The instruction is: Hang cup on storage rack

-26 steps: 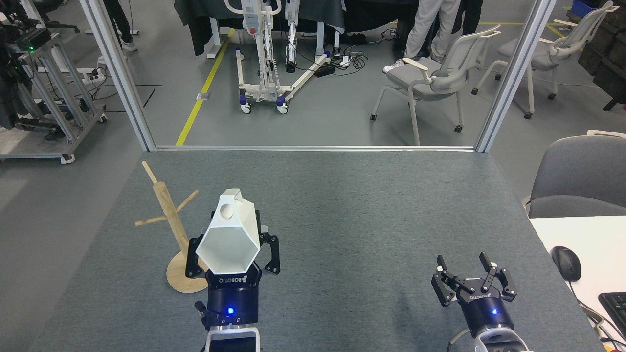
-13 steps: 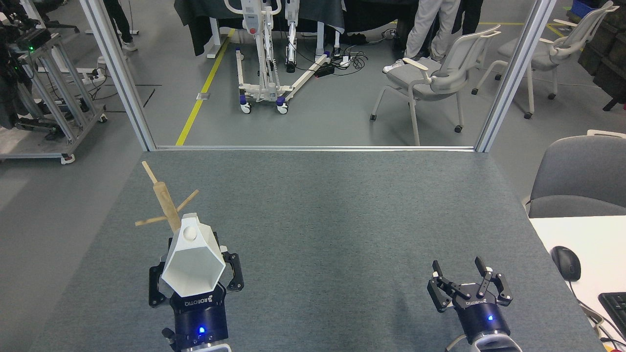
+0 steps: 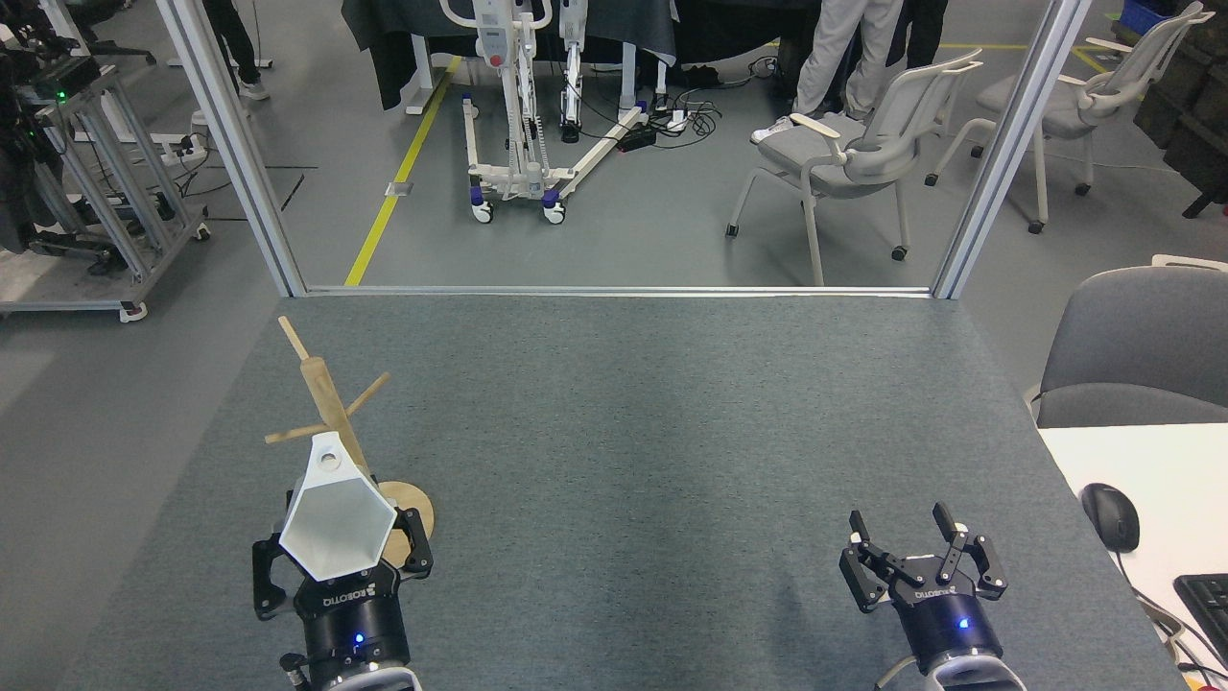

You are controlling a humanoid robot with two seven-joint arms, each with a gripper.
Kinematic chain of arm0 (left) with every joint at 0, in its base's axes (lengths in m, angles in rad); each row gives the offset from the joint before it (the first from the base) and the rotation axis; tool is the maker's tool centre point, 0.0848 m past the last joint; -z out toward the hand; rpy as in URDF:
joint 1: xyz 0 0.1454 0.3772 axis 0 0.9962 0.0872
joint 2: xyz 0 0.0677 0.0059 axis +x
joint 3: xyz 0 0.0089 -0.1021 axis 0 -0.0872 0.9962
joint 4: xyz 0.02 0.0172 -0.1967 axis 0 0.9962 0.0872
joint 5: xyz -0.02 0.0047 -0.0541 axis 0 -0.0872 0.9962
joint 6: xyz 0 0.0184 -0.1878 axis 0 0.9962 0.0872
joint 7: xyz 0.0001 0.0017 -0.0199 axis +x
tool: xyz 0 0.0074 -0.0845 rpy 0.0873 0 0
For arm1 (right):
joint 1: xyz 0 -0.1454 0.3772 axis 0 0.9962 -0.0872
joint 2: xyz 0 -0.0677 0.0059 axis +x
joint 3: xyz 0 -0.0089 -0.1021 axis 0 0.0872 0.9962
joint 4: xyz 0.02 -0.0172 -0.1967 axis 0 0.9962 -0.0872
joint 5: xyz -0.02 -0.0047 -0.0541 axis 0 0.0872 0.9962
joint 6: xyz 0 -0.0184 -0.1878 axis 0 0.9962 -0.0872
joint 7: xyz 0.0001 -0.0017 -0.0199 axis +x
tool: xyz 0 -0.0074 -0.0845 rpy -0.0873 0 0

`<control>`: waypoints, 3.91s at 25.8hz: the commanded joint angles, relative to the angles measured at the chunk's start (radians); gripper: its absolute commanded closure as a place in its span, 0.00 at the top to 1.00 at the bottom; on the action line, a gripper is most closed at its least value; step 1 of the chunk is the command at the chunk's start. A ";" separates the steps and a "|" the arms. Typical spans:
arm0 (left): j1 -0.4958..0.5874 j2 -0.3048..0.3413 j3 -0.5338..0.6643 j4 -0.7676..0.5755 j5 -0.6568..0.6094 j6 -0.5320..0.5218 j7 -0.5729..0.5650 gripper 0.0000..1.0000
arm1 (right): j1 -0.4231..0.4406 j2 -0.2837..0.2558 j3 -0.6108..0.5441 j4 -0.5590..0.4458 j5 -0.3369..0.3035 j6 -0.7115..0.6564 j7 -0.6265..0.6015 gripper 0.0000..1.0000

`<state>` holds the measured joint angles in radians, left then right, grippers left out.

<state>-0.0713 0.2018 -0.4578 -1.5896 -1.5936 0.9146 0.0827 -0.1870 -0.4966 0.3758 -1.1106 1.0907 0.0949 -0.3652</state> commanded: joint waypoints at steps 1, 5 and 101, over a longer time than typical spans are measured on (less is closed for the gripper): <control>-0.001 0.021 0.022 0.025 0.000 0.004 -0.006 0.00 | 0.000 0.000 0.000 0.000 -0.002 -0.001 0.000 0.99; -0.005 0.030 0.028 0.049 -0.002 0.003 -0.023 0.00 | -0.002 0.000 0.000 0.000 -0.002 -0.001 0.000 0.99; 0.050 -0.062 -0.024 0.244 -0.048 -0.505 -0.018 1.00 | -0.016 -0.008 0.022 -0.029 -0.003 0.000 0.002 0.99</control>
<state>-0.0577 0.1625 -0.4686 -1.2548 -1.6419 0.5528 0.0642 -0.1990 -0.5038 0.4022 -1.1181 1.0863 0.0940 -0.3648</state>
